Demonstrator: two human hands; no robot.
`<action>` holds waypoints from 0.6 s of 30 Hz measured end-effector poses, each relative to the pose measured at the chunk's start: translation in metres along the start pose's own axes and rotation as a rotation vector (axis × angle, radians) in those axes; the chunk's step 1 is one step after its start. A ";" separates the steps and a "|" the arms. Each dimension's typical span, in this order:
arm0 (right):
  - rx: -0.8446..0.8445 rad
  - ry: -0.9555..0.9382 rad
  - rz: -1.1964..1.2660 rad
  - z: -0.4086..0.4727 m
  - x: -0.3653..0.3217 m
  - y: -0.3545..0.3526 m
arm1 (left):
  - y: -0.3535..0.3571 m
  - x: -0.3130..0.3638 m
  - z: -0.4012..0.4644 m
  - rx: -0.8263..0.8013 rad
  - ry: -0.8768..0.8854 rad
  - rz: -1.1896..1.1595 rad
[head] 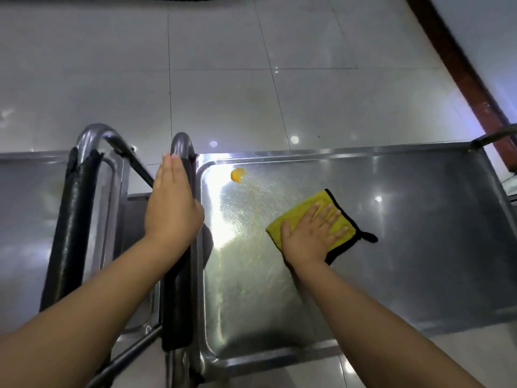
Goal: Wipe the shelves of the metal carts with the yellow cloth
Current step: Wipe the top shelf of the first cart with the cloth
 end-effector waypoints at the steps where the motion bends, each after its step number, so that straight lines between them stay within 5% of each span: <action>1: 0.005 -0.016 -0.001 0.009 -0.006 -0.004 | 0.000 0.000 0.002 0.004 0.004 0.003; 10: 0.053 -0.249 -0.046 0.077 -0.051 -0.024 | 0.002 0.003 0.007 -0.010 -0.036 0.044; 18: 0.118 -0.660 -0.140 0.090 -0.048 -0.020 | 0.003 -0.001 0.003 0.001 -0.061 0.021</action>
Point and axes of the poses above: each hand's wrist, its own z-axis towards the middle knuckle, its own y-axis out of the palm, x = y × z, the point moved 1 cm from there along z, towards the middle knuckle, and after that the axes turned 2 degrees about z, right-handed, at the moved point
